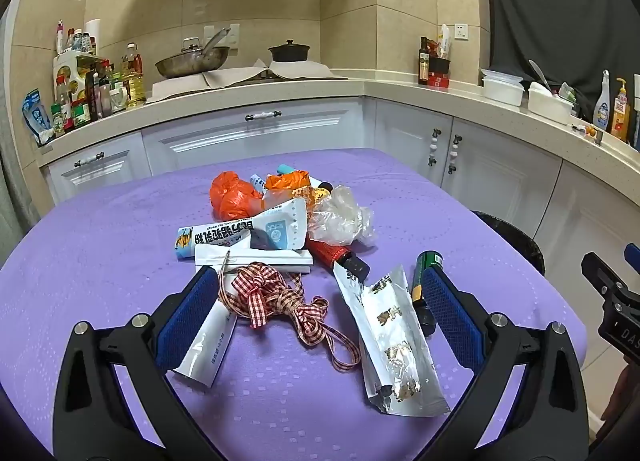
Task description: Collect trash
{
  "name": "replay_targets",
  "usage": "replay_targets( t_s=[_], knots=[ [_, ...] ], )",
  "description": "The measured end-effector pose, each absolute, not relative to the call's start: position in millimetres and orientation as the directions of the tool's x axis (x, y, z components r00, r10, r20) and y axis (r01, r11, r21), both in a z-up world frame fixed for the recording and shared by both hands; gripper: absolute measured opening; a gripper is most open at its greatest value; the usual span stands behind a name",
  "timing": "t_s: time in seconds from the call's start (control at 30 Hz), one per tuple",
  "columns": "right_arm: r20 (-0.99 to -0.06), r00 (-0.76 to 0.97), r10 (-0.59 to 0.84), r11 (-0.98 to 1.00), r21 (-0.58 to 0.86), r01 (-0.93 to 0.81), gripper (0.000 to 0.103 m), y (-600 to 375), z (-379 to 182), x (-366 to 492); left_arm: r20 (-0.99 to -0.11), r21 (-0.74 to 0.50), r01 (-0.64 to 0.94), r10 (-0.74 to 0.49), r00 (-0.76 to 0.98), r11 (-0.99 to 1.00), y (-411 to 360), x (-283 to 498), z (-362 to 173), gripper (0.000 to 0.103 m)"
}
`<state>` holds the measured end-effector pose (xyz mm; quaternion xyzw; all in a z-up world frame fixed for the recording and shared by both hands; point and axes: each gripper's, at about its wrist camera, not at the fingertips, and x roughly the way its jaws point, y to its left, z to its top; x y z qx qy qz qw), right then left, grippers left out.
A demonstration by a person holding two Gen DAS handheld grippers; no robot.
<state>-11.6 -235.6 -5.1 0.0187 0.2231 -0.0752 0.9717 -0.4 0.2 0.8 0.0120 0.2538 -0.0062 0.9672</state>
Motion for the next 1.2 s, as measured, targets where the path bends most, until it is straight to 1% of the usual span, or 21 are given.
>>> replay_targets(
  t_s=[1.2],
  knots=[
    [-0.432, 0.891, -0.138, 0.988, 0.001, 0.154, 0.096, -232, -1, -12, -0.482, 0.017, 0.020, -0.009, 0.876, 1.000, -2, -5, 12, 0.099]
  ],
)
